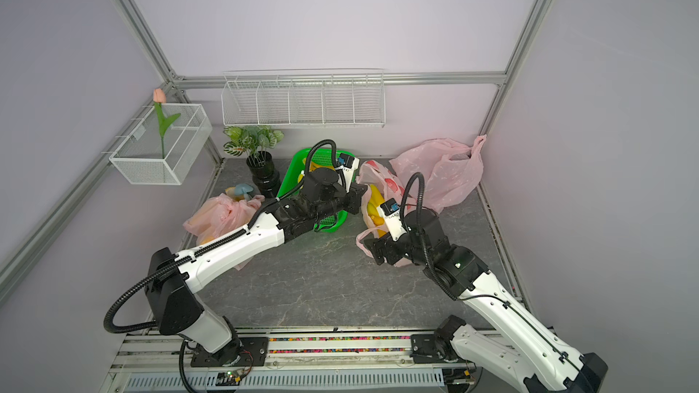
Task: Place the banana into a plastic bag & tie a knot
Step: Adjust the plastic bag at the center of the board.
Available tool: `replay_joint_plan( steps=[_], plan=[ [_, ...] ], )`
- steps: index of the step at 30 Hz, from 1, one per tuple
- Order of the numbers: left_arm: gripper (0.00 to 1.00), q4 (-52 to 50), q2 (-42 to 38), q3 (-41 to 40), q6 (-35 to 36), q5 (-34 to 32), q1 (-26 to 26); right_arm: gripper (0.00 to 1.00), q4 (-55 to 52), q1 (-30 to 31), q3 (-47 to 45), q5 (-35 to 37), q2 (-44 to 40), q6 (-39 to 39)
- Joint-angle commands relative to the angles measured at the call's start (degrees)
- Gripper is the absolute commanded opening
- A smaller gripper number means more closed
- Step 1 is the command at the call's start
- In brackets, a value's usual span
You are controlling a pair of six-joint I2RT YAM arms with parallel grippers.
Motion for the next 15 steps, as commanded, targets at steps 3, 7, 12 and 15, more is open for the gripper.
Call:
replay_joint_plan(
  steps=[3, 7, 12, 15],
  plan=[
    [0.0, 1.1, -2.1, -0.8, -1.1, -0.8, 0.2, 0.9, 2.5, 3.4, -2.7, 1.3, 3.9, 0.2],
    [0.0, 1.2, -2.2, -1.1, -1.4, -0.8, 0.3, 0.8, 5.5, 3.9, -2.3, 0.7, 8.2, 1.9],
    [0.0, 1.2, -2.3, -1.1, -1.6, -0.5, 0.3, 0.63, 9.2, 3.9, -2.6, -0.7, 12.0, 2.9],
    [0.0, 1.6, -2.6, -1.5, -1.9, -0.6, 0.3, 0.46, 10.6, 3.9, -2.5, -1.1, 12.7, 3.4]
  ],
)
